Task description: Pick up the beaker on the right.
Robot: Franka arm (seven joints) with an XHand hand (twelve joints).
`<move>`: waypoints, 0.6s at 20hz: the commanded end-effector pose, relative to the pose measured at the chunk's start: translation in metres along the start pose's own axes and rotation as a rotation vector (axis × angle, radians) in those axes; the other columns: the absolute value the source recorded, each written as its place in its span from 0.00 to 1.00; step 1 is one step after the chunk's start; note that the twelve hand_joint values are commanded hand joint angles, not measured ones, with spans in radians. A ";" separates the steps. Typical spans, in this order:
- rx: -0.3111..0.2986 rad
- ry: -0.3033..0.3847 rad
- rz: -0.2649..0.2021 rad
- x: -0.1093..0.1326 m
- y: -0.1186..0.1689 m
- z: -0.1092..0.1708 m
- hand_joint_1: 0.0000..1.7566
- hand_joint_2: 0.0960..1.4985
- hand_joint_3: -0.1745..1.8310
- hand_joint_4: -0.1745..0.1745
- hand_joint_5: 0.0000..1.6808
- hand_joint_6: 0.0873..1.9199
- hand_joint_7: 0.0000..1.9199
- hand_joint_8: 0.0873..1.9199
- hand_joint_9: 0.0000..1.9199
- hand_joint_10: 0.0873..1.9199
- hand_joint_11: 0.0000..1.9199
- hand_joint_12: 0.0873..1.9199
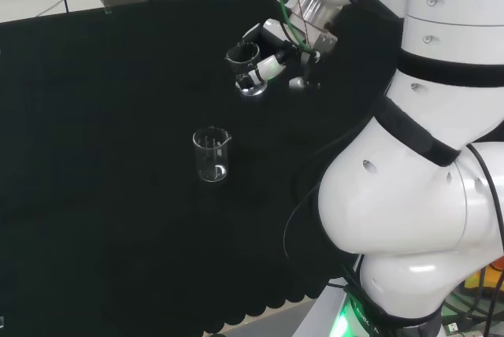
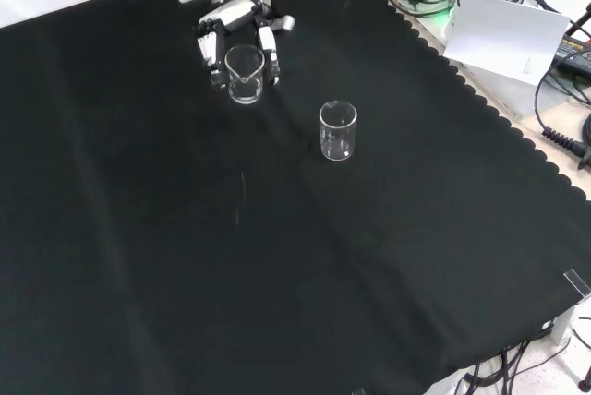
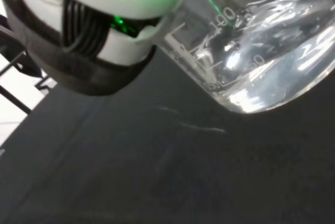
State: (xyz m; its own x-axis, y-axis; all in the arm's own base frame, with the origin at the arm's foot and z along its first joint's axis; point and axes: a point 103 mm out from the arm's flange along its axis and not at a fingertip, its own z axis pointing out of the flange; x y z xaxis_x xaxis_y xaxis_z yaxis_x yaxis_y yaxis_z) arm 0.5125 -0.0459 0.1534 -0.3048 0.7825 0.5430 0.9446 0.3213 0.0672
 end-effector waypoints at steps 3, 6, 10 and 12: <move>0.089 -0.118 0.080 0.015 -0.052 -0.033 0.69 0.44 0.36 0.00 0.77 0.27 0.87 0.20 0.99 0.00 0.75 0.26; 0.105 -0.153 0.107 0.023 -0.064 -0.039 0.69 0.44 0.36 0.00 0.77 0.28 0.87 0.20 0.99 0.00 0.75 0.26; 0.127 -0.189 0.127 0.029 -0.079 -0.043 0.69 0.44 0.36 0.00 0.77 0.28 0.87 0.20 0.99 0.00 0.75 0.26; 0.137 -0.203 0.131 0.033 -0.085 -0.043 0.69 0.44 0.36 0.00 0.77 0.28 0.87 0.20 0.99 0.00 0.75 0.26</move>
State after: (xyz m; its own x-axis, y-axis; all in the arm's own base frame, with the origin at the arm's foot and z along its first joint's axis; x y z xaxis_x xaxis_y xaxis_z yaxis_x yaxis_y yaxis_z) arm 0.4510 -0.0676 0.1964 -0.2280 0.8831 0.4101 0.9579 0.2789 -0.0679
